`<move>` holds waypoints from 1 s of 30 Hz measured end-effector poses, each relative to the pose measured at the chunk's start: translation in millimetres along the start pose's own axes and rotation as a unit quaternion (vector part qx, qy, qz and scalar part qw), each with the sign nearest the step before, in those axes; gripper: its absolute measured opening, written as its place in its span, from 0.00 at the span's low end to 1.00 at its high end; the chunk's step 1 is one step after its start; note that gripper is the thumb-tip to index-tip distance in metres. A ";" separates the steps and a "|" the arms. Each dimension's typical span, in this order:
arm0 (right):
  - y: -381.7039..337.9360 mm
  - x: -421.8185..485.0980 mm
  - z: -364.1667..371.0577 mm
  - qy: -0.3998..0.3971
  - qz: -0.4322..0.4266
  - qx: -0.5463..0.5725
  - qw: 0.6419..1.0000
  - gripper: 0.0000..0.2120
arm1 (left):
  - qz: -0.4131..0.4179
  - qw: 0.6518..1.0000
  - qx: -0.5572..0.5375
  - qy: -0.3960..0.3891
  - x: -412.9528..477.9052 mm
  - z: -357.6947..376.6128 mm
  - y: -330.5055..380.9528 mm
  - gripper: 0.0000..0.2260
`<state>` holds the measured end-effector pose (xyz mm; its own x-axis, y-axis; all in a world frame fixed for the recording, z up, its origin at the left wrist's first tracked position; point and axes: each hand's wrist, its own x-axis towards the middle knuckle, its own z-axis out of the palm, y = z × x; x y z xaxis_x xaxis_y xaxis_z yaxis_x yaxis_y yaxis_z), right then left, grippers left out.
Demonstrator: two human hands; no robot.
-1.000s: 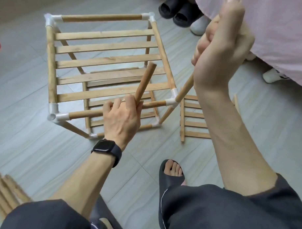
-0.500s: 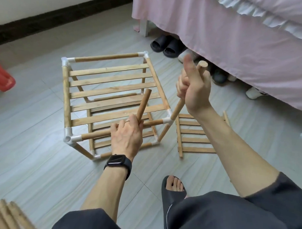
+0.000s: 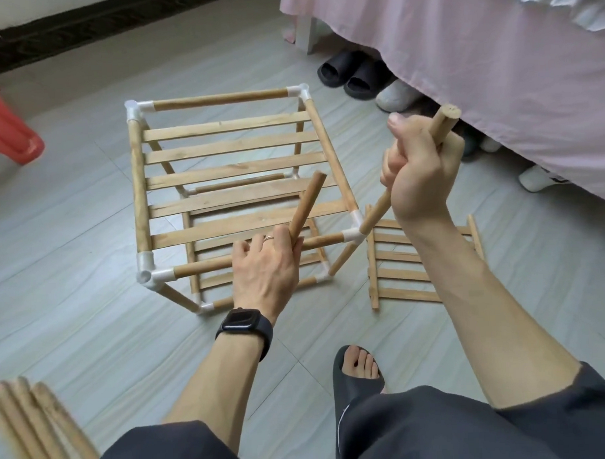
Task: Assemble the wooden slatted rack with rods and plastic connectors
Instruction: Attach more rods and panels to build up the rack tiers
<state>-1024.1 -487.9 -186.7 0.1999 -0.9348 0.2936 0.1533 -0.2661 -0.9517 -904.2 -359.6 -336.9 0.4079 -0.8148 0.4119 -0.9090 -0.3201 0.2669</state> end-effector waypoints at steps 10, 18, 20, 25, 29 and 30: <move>-2.8 -5.6 -10.1 -0.021 0.020 0.014 0.999 0.20 | 0.003 1.000 -0.001 -0.017 -7.7 -0.5 1.4 0.12; -15.4 -8.0 -4.5 -0.020 0.038 -0.054 0.998 0.21 | -0.127 0.952 -0.056 -0.273 16.1 -43.8 14.2 0.13; -18.1 -8.9 -7.8 -0.023 0.047 -0.079 0.996 0.21 | -0.177 0.925 -0.137 -0.306 23.2 -64.6 8.1 0.14; -31.7 -10.0 -13.9 -0.041 0.079 -0.160 0.983 0.18 | -0.177 0.897 -0.275 -0.299 24.1 -142.5 -19.4 0.10; -36.9 -18.6 -21.0 -0.064 0.115 -0.343 0.930 0.15 | -0.196 0.872 -0.363 -0.264 22.5 -195.0 -33.1 0.07; -39.3 -29.0 -21.5 -0.053 0.104 -0.363 0.925 0.14 | -0.206 0.861 -0.390 -0.252 23.7 -205.3 -30.6 0.09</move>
<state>-1056.7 -455.5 -159.7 0.2522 -0.9653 0.0677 -0.5810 -0.2070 -0.7871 -849.1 -270.0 -156.4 0.4143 -0.8792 -0.2352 -0.2820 -0.3697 0.8853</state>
